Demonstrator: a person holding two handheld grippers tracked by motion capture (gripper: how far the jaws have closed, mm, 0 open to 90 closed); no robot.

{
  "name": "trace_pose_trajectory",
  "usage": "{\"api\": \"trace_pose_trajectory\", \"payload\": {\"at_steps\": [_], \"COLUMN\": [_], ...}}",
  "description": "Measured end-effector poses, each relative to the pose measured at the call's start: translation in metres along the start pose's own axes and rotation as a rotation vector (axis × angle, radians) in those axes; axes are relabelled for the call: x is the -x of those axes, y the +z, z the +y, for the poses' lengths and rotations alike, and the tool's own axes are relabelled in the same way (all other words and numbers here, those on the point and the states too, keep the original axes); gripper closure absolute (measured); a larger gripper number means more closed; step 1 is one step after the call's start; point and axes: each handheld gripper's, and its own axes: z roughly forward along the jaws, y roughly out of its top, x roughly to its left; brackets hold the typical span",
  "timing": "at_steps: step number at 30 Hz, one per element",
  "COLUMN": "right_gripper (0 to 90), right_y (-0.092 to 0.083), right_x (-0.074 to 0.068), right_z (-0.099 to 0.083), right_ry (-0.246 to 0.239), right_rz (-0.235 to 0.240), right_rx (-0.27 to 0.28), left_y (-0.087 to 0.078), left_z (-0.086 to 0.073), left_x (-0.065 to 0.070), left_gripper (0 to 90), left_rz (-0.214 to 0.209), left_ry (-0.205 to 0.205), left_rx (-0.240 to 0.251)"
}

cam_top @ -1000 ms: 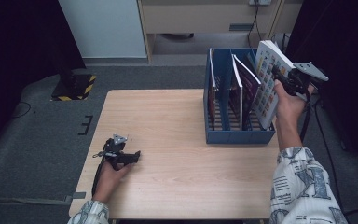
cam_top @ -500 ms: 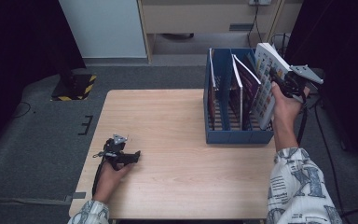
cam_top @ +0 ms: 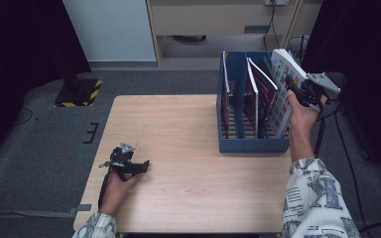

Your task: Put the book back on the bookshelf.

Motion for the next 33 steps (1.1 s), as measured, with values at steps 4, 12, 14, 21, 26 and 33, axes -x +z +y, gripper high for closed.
{"api": "trace_pose_trajectory", "payload": {"at_steps": [4,12,14,21,26,33], "right_gripper": [73.5,73.5,73.5,73.6,73.5,73.5], "right_y": [0.001,0.005,0.005,0.006,0.008,0.011], "right_x": [0.000,0.001,0.000,0.001,0.001,0.001], "right_z": [-0.004,-0.013,-0.015,-0.019,-0.024,-0.029], "right_ry": [-0.003,-0.002,-0.005,-0.003,0.003,0.006], "right_rz": [-0.001,0.000,0.001,0.003,0.000,-0.002], "right_rx": [-0.001,-0.009,-0.005,-0.007,-0.004,-0.006], "left_y": [0.000,0.000,0.000,0.000,0.000,0.000], "left_z": [0.000,0.000,0.000,0.000,0.000,0.000], "left_x": [0.000,0.000,0.000,0.000,0.000,0.000], "left_gripper": [0.6,0.6,0.6,0.6,0.6,0.6], "left_rz": [0.000,0.002,0.002,0.002,0.002,0.003], "left_ry": [-0.001,-0.002,-0.003,-0.003,-0.003,-0.003], "left_rx": [0.000,0.000,0.001,0.000,0.000,0.000]}}
